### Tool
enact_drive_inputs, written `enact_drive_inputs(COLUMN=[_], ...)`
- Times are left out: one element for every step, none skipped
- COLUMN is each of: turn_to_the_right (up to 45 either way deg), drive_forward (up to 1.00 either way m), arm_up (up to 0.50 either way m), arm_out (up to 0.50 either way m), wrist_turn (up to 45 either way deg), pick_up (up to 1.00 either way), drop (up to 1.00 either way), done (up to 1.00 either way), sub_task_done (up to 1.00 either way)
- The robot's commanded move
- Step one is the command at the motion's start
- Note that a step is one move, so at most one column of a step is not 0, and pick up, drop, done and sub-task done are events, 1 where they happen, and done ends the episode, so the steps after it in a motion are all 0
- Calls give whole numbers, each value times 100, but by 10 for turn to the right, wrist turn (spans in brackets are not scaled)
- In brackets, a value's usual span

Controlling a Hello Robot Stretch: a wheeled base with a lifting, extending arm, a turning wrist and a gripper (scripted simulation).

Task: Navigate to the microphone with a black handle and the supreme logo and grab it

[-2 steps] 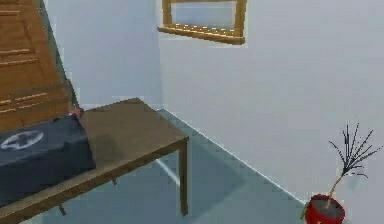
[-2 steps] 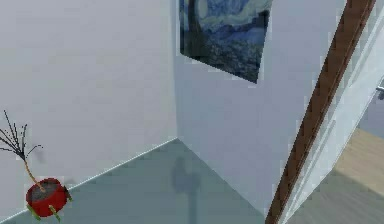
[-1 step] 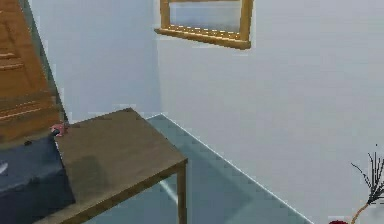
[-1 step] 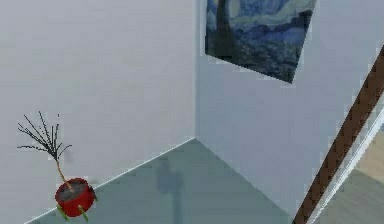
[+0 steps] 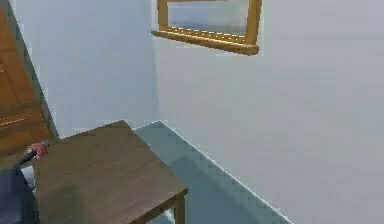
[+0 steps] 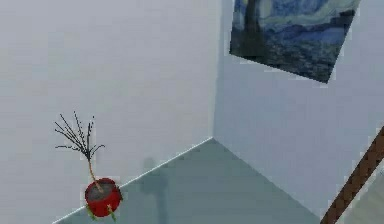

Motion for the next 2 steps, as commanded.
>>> enact_drive_inputs(turn_to_the_right=[360,0], drive_forward=[0,60], arm_up=[0,0], arm_out=[0,0], wrist_turn=[0,0], pick_up=[0,0], drop=[0,0], done=[0,0], sub_task_done=[0,0])
